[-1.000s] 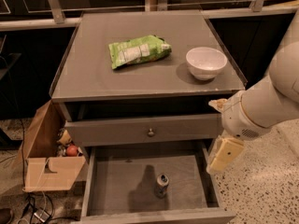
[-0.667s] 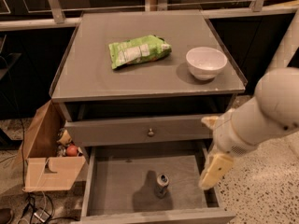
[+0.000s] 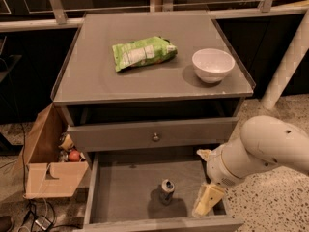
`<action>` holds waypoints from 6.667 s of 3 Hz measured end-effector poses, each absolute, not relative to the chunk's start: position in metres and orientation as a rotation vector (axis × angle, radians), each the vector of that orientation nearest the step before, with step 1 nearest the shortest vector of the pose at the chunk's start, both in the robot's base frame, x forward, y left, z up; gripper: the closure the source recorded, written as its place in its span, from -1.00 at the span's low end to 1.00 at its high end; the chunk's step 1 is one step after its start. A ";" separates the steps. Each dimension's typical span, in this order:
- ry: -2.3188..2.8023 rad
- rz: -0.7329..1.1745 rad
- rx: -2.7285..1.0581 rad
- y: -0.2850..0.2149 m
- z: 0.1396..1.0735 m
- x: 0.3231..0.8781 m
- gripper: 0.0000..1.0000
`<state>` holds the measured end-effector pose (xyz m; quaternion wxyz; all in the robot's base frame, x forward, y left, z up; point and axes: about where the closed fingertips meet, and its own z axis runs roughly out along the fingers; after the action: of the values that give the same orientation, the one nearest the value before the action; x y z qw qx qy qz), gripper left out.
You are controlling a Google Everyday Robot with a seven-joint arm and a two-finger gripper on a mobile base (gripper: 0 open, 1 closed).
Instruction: Pick redbull can from middle drawer and place on counter
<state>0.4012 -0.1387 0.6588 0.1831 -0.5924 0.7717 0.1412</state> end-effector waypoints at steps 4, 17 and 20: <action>2.207 0.646 -1.470 -0.119 0.539 0.411 -1.00; 2.082 0.913 -1.187 -0.081 0.426 0.458 0.93; 2.059 0.925 -1.182 -0.070 0.457 0.448 1.00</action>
Offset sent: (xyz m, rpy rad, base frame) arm -0.0025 0.0054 -0.0866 0.1776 0.0904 -0.0873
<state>0.4479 -0.0697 0.4571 0.2926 -0.4437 0.7727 0.3471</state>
